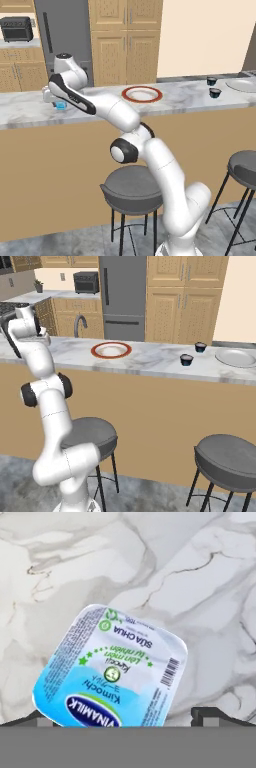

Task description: Place two yogurt containers on each plate.

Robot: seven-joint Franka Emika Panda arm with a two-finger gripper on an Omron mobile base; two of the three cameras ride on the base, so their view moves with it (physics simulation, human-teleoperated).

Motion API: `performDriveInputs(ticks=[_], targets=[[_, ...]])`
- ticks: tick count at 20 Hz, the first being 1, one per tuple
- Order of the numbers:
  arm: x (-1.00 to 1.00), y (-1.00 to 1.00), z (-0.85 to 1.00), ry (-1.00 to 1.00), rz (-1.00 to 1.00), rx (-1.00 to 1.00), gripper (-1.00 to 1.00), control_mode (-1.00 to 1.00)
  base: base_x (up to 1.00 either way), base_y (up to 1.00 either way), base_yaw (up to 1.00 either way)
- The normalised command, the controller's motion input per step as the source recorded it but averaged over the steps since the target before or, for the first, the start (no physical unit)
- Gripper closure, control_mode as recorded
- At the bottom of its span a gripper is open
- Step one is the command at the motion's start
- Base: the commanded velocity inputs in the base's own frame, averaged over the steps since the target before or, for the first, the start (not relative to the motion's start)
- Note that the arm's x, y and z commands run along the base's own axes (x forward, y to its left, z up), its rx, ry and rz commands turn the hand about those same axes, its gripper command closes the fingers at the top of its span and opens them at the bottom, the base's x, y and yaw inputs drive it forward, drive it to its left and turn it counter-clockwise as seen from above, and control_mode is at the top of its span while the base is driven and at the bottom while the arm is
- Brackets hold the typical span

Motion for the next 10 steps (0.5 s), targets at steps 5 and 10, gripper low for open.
performDriveInputs(ticks=[5,10], targets=[[0.16,0.12,-0.01,0.0,0.0,0.0,-1.0,-1.0,0.0,0.0,0.0],[0.01,0.02,-0.01,0.0,0.0,0.0,-1.0,-1.0,0.0,0.0,0.0]])
